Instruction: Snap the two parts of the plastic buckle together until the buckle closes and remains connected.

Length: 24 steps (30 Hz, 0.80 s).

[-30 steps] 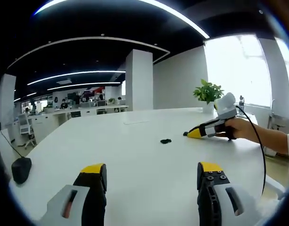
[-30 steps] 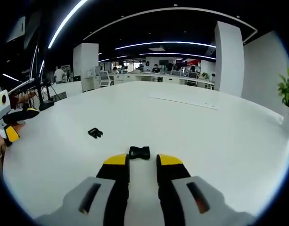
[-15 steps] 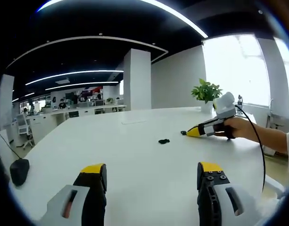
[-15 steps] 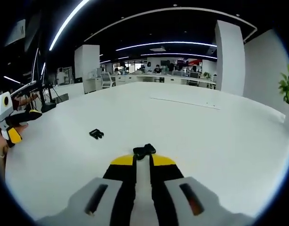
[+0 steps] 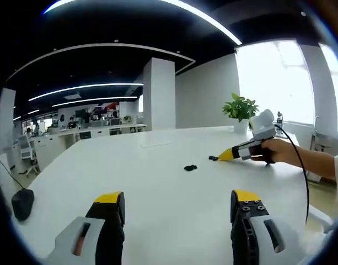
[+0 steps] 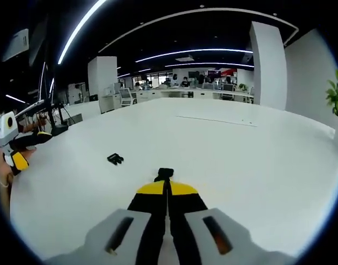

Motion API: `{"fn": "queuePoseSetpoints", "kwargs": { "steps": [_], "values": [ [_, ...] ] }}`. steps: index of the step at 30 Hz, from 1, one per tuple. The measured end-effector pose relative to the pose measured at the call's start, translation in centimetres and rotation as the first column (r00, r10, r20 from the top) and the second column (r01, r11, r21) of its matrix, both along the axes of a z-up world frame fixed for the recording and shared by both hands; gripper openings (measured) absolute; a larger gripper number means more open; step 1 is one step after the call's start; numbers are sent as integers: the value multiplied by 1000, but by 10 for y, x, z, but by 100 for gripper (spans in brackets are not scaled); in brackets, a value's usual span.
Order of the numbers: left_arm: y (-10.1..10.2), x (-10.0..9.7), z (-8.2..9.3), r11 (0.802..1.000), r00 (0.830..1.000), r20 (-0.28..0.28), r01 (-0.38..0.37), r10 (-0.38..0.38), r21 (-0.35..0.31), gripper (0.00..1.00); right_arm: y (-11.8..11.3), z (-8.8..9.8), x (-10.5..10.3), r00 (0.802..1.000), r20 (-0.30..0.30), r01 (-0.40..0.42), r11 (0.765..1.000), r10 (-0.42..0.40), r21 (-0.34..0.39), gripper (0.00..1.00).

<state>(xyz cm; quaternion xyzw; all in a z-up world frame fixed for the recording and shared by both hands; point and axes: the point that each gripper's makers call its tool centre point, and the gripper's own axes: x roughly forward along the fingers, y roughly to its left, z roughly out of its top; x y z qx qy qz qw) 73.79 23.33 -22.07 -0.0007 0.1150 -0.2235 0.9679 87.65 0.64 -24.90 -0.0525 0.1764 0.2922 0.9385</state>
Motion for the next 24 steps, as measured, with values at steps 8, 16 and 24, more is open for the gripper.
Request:
{"fn": "queuePoseSetpoints", "kwargs": {
  "steps": [8,16,24],
  "values": [
    [-2,4,1,1000,1000,-1,3,-3,-9,80,5,1,0,1000,-15,3,1000,-3,9,20],
    [-5,3,5,1000,1000,6,21,-21,-18,80,8,0,-1,1000,-21,-6,1000,6,11,43],
    [-5,10,10,999,999,12,35,-35,-22,80,9,0,2,1000,-26,-14,1000,14,7,56]
  ]
}}
